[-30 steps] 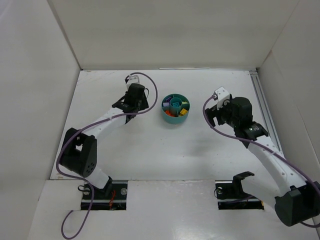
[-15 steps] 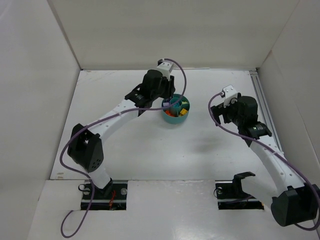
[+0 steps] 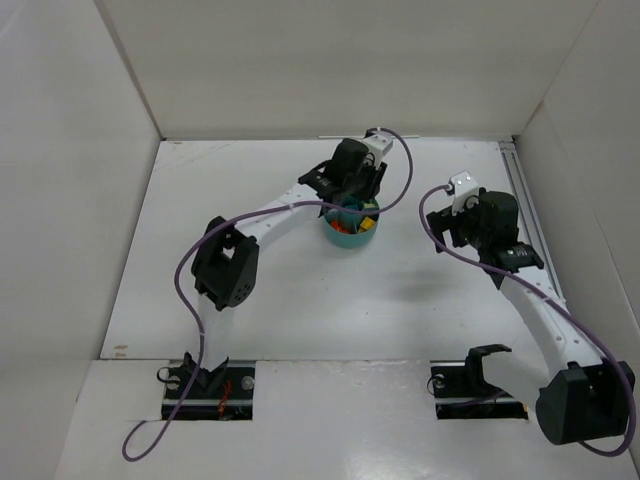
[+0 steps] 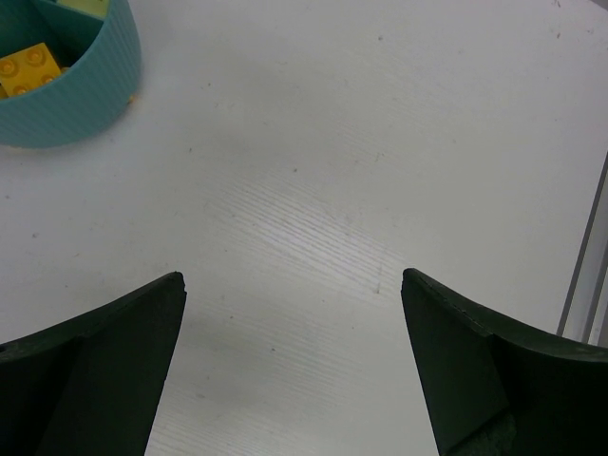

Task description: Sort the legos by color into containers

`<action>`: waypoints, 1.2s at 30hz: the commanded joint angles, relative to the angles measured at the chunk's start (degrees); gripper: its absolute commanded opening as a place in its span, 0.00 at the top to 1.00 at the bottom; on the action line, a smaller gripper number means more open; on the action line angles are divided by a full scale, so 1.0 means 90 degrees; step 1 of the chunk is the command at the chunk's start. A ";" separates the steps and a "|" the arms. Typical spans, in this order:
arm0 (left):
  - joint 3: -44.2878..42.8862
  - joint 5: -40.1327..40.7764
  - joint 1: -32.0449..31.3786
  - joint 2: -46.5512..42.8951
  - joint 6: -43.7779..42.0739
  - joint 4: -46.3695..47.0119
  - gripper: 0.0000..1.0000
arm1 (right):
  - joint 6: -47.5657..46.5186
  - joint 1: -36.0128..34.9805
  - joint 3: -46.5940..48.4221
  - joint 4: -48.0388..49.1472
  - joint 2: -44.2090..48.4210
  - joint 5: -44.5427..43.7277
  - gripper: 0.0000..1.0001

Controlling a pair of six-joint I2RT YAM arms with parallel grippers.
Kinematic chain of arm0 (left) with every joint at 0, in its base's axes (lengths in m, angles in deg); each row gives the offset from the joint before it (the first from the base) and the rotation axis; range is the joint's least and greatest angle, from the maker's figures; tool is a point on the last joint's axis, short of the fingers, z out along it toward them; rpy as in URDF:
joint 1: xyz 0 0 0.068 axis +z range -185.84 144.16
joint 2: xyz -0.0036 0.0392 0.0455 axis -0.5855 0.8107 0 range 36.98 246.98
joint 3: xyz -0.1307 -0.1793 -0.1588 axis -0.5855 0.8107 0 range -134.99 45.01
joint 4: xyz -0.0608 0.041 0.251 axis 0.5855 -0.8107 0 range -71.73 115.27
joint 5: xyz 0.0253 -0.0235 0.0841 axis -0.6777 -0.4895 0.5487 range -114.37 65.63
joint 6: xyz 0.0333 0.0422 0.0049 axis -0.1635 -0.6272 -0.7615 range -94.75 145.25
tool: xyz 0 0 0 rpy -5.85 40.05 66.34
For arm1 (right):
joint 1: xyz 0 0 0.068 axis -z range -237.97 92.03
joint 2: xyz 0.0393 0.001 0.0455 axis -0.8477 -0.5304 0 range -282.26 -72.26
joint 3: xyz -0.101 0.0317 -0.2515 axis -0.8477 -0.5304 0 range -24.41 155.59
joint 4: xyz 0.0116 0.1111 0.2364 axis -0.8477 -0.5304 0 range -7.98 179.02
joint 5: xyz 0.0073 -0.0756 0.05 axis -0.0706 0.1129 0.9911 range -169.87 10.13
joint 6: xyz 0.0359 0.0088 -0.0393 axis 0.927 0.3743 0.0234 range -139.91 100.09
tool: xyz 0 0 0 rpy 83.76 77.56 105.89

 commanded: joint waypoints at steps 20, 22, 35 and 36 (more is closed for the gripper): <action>-0.0409 0.0346 0.0009 0.0379 -0.0350 -0.0185 0.57 | -0.0200 0.0097 -0.0070 0.0202 -0.0036 0.0211 0.00; -0.0350 0.0346 0.0009 0.0379 -0.0350 -0.0185 0.56 | -0.0200 0.0097 -0.0070 0.0202 -0.0036 0.0211 0.00; 0.0128 0.0287 0.0009 -0.0625 -0.0164 0.0195 0.46 | -0.0132 0.0097 -0.0070 0.0202 0.0238 0.0338 0.00; 0.0235 0.0287 0.0009 -0.0733 -0.0164 0.0196 0.44 | -0.0132 0.0097 -0.0070 0.0144 0.0305 0.0280 0.00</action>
